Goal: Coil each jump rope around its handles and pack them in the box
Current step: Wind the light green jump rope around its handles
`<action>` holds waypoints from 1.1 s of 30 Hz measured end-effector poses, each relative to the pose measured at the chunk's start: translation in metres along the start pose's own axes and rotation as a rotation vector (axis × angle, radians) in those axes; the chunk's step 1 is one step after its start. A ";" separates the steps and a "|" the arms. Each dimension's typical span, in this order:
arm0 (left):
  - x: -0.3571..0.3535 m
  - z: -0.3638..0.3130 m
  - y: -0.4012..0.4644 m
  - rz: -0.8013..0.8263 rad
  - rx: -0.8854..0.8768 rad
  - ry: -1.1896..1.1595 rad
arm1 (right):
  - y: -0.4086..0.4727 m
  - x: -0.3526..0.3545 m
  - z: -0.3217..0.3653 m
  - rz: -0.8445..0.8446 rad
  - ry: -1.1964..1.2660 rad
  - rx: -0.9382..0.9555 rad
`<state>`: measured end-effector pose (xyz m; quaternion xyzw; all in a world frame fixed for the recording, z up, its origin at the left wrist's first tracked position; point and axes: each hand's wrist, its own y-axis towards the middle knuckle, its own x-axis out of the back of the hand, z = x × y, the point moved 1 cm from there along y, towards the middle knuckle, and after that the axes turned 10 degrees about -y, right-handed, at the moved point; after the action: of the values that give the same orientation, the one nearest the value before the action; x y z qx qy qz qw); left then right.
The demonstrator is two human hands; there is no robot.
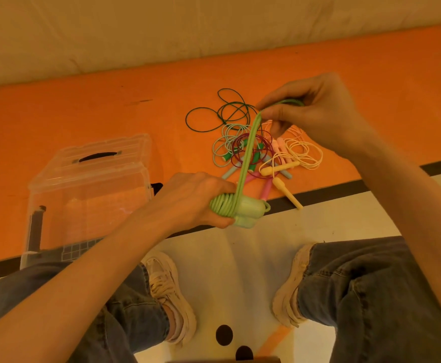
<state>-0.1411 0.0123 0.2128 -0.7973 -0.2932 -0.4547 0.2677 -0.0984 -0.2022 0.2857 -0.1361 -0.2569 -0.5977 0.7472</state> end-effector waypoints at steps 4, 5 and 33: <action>0.007 -0.006 0.000 0.031 -0.046 -0.068 | 0.006 -0.004 -0.008 -0.037 -0.021 -0.036; 0.008 -0.007 0.000 0.041 -0.043 -0.076 | 0.006 -0.005 -0.009 -0.042 -0.027 -0.041; 0.027 -0.023 -0.006 -0.184 -0.129 -0.302 | 0.004 -0.003 -0.029 -0.077 0.087 -0.301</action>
<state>-0.1474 0.0071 0.2476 -0.8417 -0.3719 -0.3704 0.1263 -0.0882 -0.2139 0.2602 -0.2105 -0.1369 -0.6628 0.7054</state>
